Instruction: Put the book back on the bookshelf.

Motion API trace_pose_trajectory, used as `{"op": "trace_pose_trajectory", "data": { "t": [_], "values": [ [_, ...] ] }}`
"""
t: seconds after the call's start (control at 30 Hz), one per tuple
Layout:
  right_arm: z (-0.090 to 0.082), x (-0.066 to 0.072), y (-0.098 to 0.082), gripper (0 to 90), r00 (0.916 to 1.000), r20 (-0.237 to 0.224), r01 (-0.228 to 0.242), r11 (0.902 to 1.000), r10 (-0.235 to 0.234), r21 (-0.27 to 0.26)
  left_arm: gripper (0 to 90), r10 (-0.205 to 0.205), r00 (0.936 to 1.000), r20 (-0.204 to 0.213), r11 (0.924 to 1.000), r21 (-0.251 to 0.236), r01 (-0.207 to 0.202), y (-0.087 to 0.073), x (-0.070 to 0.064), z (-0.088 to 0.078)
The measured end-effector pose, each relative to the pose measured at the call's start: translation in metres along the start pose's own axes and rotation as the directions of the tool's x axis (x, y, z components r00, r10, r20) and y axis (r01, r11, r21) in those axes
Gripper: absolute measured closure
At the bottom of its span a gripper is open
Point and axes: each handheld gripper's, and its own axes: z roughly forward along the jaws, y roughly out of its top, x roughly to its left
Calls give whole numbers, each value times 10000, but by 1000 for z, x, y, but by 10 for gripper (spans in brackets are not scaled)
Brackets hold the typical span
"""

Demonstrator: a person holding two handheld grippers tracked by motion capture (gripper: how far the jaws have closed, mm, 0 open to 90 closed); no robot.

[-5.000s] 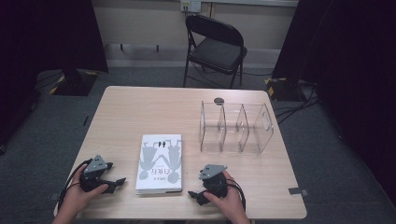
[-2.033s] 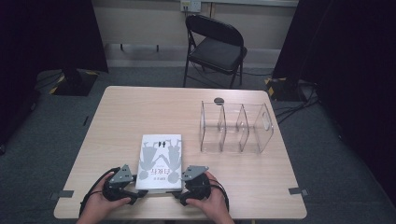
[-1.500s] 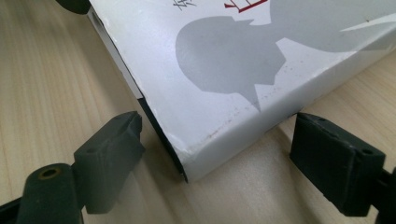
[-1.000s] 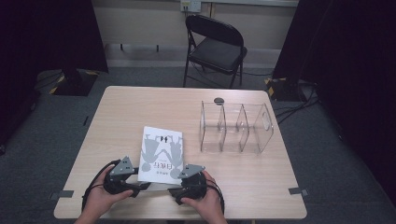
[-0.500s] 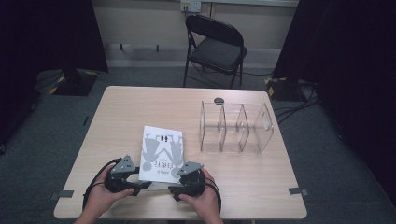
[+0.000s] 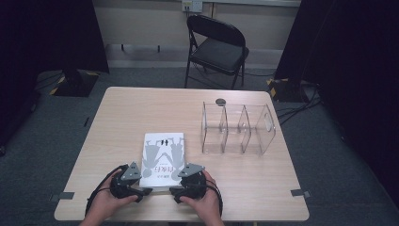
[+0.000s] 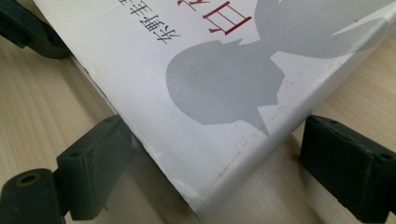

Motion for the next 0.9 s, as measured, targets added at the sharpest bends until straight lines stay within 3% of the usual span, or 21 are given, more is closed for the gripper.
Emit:
{"op": "trace_pose_trajectory", "data": {
  "t": [0.13, 0.17, 0.2, 0.23, 0.3, 0.5, 0.73, 0.8, 0.9],
  "values": [
    [0, 0, 0, 89, 10000, -4, 40, 10000, -40, -40, 317, -27, 10000, -51, 10000, 78, 27, -2, 1, 0],
    [0, 0, 0, 89, 10000, -4, 42, 10000, -42, -42, 282, -115, 9996, -244, 9998, 151, 119, -3, 2, 2],
    [0, 0, 0, 89, 10000, -4, 41, 10000, -41, -41, 240, -410, 9991, -87, 9989, 212, 412, -4, 4, 1],
    [0, 0, 0, 89, 10000, -4, 36, 10000, -36, -41, 244, -526, 9986, 7, 9985, -116, 526, -5, 3, 4],
    [0, 0, 0, 89, 10000, 14, 45, 10000, -45, -37, 240, -277, 9996, 94, 9996, 7, 277, -2, 3, 6],
    [0, 1, 0, 88, 10000, 74, -4, 10000, 4, -34, 150, -383, 9992, 94, 9993, 33, 383, 1, 3, 10],
    [2, 3, 1, 84, 9996, 222, -192, 9998, 192, -15, 187, -147, 9992, -369, 9995, 272, 157, 7, -1, 9],
    [2, 3, 1, 82, 9995, 218, -206, 9998, 207, -9, 187, 96, 9984, -548, 9993, 368, -76, 8, -3, 8],
    [2, 3, 1, 82, 9995, 226, -203, 9998, 203, -7, 192, 32, 9983, -583, 9996, 300, -15, 9, -3, 7]
  ]
}}
